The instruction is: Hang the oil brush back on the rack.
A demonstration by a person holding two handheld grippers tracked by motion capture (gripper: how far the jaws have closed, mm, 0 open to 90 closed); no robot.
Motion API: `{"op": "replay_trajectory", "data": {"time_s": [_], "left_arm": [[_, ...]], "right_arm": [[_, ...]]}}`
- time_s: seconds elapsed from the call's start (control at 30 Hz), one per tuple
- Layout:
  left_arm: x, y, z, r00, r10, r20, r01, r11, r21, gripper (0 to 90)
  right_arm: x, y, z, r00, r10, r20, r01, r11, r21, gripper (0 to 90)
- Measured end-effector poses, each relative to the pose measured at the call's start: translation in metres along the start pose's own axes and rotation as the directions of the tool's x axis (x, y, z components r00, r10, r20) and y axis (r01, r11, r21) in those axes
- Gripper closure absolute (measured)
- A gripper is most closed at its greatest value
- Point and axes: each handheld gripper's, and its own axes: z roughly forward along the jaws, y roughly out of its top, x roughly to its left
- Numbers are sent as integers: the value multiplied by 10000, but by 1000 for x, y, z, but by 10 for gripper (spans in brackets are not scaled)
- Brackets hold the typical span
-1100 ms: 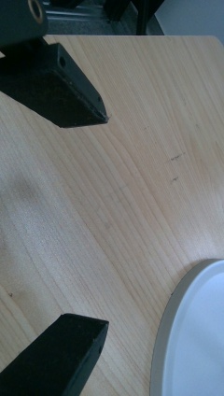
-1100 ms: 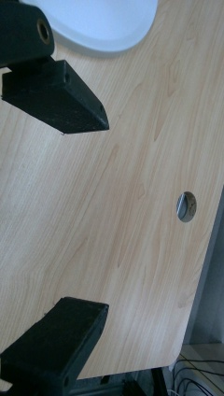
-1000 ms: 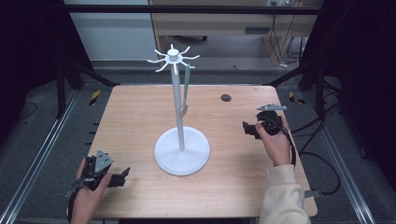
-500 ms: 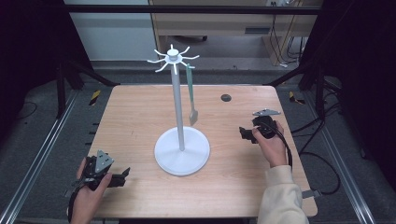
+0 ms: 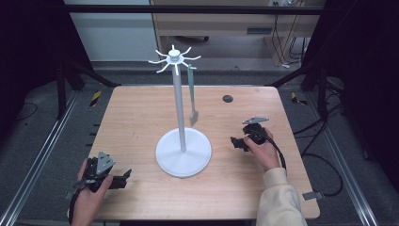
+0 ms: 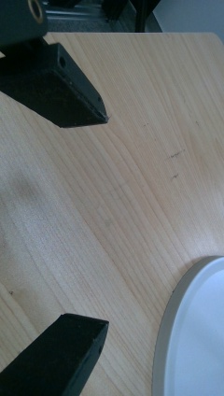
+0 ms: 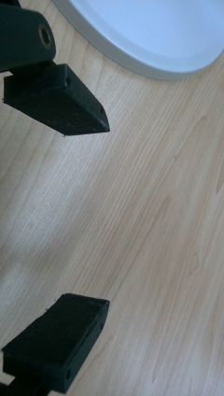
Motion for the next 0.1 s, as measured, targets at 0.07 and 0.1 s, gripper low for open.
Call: {"op": "replay_trajectory", "data": {"time_s": [0.07,0.1], "left_arm": [[0,0,0,10000,17,6,-17,10000,3,25],[0,0,0,10000,23,7,-23,10000,11,25]], "right_arm": [[2,0,2,10000,-42,-52,43,10000,66,129],[2,0,2,10000,-42,-52,43,10000,66,129]]}}
